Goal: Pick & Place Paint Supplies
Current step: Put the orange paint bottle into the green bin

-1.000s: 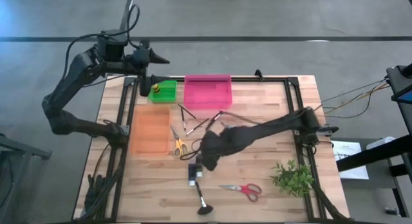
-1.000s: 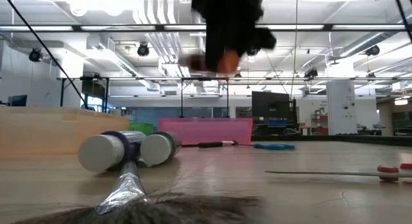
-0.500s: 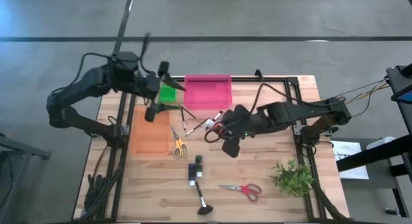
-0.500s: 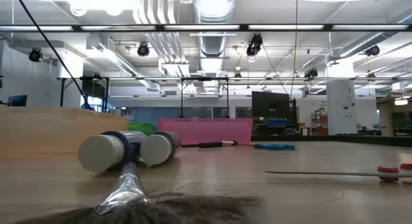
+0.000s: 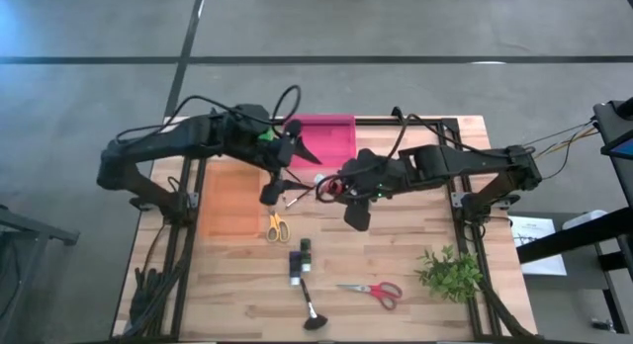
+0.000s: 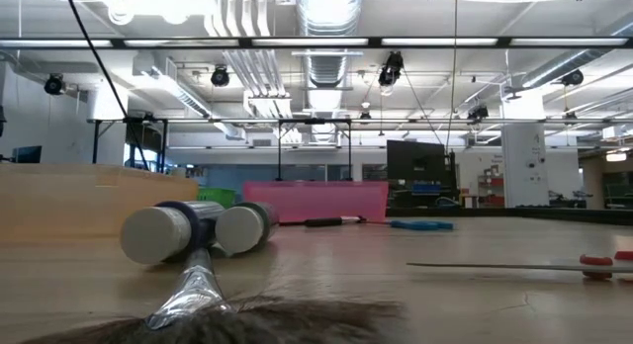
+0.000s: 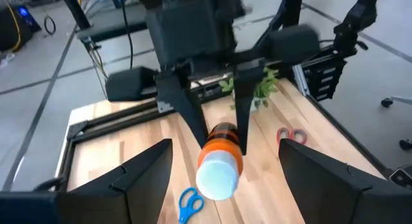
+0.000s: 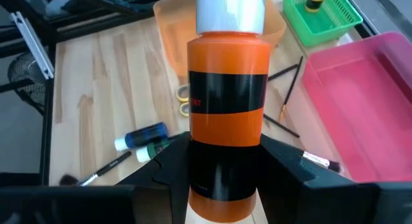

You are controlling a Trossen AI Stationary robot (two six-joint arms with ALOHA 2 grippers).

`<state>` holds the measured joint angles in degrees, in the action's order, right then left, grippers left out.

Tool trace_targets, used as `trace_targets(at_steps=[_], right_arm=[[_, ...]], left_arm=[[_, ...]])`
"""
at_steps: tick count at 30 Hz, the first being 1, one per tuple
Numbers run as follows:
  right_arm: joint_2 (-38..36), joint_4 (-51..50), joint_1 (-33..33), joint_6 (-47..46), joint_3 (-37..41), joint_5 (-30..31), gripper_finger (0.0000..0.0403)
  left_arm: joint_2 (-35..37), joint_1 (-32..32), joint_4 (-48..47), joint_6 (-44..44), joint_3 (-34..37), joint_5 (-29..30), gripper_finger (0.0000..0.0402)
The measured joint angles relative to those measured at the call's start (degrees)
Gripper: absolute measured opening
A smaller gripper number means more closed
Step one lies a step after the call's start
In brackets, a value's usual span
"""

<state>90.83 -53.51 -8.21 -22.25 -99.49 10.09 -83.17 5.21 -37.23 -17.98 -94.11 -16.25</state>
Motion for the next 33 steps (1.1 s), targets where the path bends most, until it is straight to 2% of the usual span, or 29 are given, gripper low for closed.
trace_targets(at_steps=[19,24,33], right_arm=[[0.0,0.7,0.0,1.7,-1.8,-0.1,0.0134],[0.0,1.5,0.0,1.7,-1.8,0.0,0.0134],[0.0,1.4,0.0,2.5,-1.8,0.1,0.0134]], left_arm=[[-2.2,0.0,0.0,0.0,0.0,0.4,0.0284],[-2.5,0.0,0.2,0.1,0.0,0.4,0.0243],[-3.0,0.0,-0.1,0.6,-0.1,-0.5,0.0134]])
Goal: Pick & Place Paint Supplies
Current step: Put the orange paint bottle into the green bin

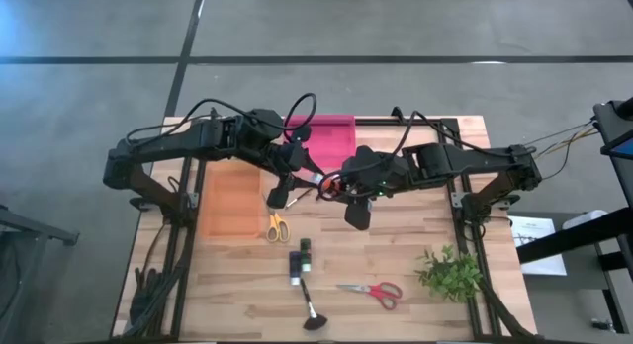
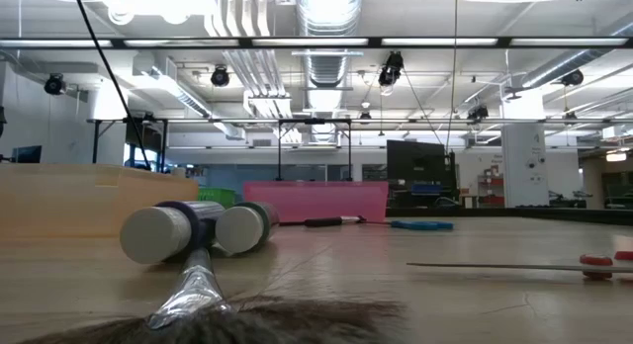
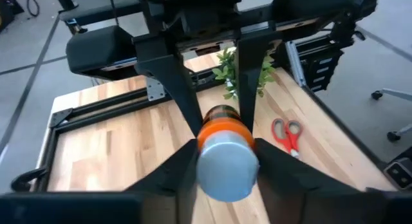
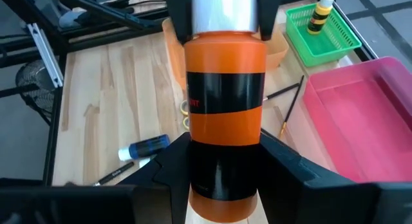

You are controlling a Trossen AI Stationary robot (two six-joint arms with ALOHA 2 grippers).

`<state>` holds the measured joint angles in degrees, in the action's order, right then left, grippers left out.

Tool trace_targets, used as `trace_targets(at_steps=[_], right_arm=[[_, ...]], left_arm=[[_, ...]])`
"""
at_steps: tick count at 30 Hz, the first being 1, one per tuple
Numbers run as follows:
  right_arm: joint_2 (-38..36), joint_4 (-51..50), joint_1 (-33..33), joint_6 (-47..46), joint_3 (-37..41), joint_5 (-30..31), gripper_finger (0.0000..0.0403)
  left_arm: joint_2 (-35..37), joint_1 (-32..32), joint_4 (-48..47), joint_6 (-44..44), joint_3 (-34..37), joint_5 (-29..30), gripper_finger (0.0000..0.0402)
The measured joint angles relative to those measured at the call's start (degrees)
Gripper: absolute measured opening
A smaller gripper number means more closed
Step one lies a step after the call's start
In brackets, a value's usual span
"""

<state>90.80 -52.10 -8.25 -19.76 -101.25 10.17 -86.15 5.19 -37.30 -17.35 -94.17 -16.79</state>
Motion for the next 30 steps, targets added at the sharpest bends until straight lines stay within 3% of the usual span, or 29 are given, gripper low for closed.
trace_targets(at_steps=[2,19,30], right_arm=[[0.0,0.0,0.0,0.0,0.0,-0.2,0.0134],[0.0,1.1,0.0,-0.9,-0.5,-1.2,0.0142],[-0.1,1.9,0.0,-2.5,-0.8,-1.0,0.0288]], left_arm=[[0.0,0.0,0.0,0.1,0.0,0.0,0.0119],[0.2,0.0,-0.3,2.8,-0.5,-0.9,0.0119],[0.0,0.6,-4.0,2.6,-0.4,-0.4,0.0119]])
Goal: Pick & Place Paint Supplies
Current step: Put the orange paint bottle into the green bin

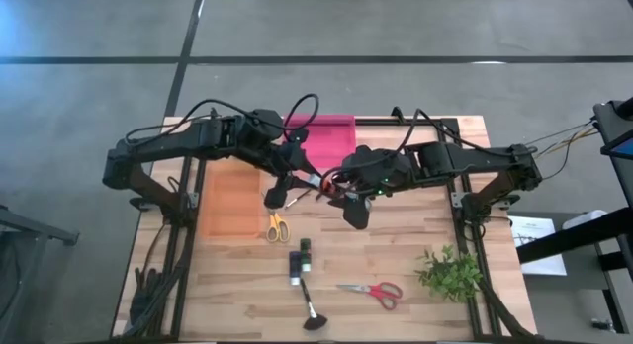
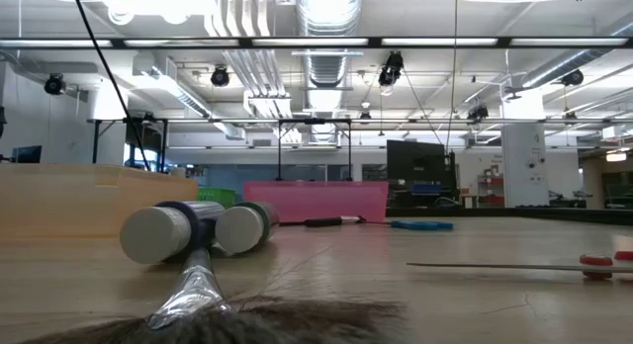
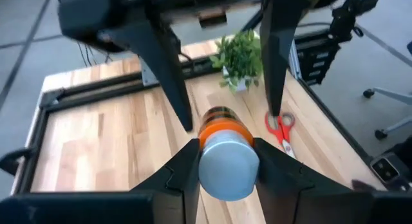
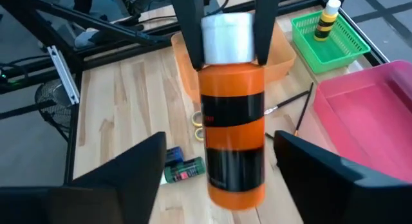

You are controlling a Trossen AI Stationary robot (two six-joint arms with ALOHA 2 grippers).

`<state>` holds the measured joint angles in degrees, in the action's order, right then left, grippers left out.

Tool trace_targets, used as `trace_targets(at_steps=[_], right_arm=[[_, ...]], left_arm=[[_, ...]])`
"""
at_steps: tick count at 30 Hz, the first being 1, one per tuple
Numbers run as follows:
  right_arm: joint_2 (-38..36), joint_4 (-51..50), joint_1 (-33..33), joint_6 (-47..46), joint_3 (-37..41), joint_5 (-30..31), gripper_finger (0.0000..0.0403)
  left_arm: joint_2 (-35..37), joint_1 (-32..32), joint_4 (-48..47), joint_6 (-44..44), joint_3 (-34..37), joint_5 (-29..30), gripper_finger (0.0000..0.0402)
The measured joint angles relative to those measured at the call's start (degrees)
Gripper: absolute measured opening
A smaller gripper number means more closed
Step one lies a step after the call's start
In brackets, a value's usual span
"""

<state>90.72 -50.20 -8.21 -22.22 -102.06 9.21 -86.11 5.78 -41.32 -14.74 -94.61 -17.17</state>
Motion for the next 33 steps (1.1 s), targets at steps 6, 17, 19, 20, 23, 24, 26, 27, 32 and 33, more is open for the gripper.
trace_targets(at_steps=[6,17,19,20,23,24,26,27,32,33], right_arm=[[-0.2,-2.8,0.0,-1.7,0.0,1.1,0.0312],[-0.3,-9.6,0.0,-4.8,0.1,1.5,0.0313],[-0.3,-9.6,0.0,-4.8,0.1,1.5,0.0313],[-0.3,-9.6,0.0,-4.8,0.1,1.7,0.0313],[-0.3,-9.7,0.0,-4.8,0.1,2.8,0.0313],[-0.3,-9.8,0.0,-4.9,0.1,2.8,0.0313],[-0.3,-10.0,0.0,-5.2,0.1,3.0,0.0313],[-0.3,-10.1,0.0,-5.2,0.1,3.0,0.0313],[-0.3,-10.6,0.0,-5.3,0.2,3.9,0.0313],[-0.3,-10.8,0.0,-5.3,0.2,4.3,0.0313]], left_arm=[[0.5,1.8,-8.3,-0.4,0.0,3.4,0.0119],[2.2,14.6,-30.0,1.9,0.5,11.9,0.0119],[2.3,18.2,-30.8,2.5,0.8,11.9,0.0119],[2.5,20.1,-30.8,2.7,1.1,11.9,0.0119],[2.6,25.5,-31.9,3.4,1.3,11.9,0.0119],[2.5,27.0,-32.0,3.8,1.3,12.2,0.0119],[2.4,29.9,-32.3,4.3,1.3,13.3,0.0119],[2.4,31.1,-32.4,4.3,1.3,14.0,0.0119],[2.4,35.2,-33.1,9.1,2.4,17.6,0.0119],[2.4,35.9,-33.3,10.4,3.2,17.6,0.0119]])
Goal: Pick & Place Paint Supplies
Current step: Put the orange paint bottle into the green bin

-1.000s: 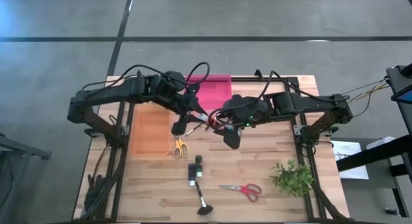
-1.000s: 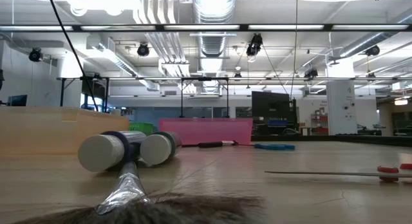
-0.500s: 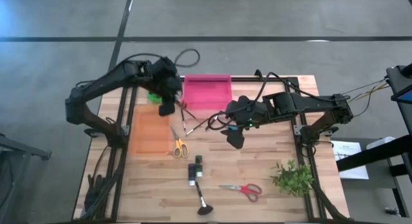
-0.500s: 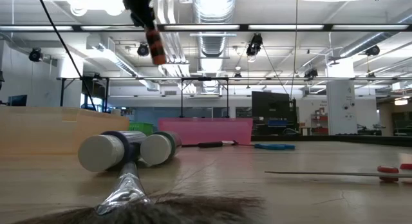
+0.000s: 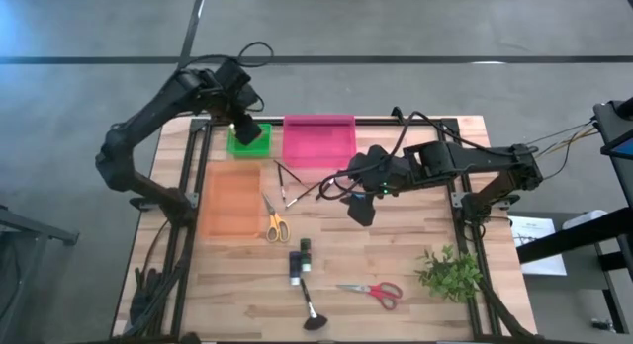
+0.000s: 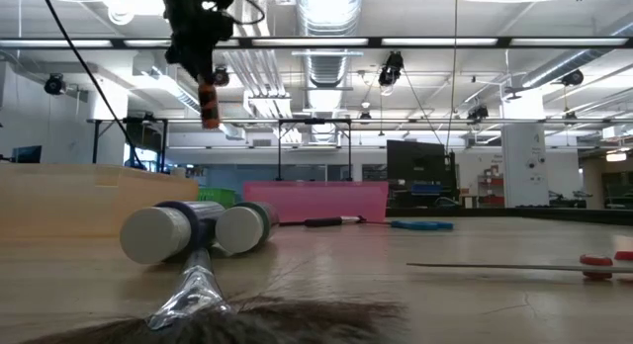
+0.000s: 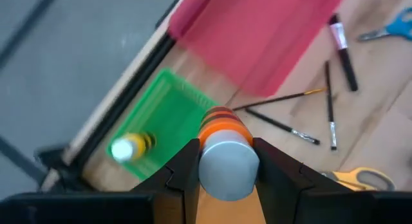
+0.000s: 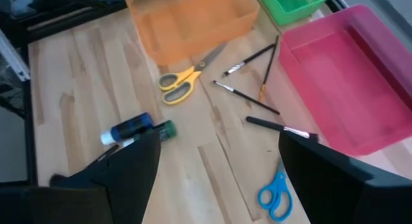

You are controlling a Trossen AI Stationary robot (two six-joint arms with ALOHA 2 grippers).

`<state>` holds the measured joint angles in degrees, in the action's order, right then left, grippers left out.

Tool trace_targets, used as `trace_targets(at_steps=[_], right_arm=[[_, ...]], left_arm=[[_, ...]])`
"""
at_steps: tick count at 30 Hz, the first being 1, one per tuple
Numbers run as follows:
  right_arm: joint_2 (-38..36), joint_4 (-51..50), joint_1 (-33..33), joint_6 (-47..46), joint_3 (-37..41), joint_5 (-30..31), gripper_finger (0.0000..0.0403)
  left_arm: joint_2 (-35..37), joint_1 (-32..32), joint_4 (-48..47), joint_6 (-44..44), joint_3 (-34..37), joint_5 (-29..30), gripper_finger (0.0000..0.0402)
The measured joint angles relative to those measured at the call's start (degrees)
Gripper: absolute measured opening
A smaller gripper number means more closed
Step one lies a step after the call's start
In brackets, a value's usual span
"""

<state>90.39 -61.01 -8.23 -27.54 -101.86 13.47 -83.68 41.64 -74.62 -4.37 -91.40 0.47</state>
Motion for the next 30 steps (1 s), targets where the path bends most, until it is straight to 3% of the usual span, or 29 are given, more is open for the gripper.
trace_targets(at_steps=[7,17,30], right_arm=[[0.0,-0.1,0.0,0.1,0.0,0.2,0.0313],[0.0,-0.1,0.0,0.3,0.1,0.2,0.0313],[0.0,-0.1,0.0,0.5,0.1,0.2,0.0313]], left_arm=[[0.0,1.3,1.9,6.2,8.1,4.2,0.0119],[0.2,6.2,9.1,17.2,18.3,5.1,0.0119],[1.4,10.4,13.2,23.7,23.3,6.0,0.0119]])
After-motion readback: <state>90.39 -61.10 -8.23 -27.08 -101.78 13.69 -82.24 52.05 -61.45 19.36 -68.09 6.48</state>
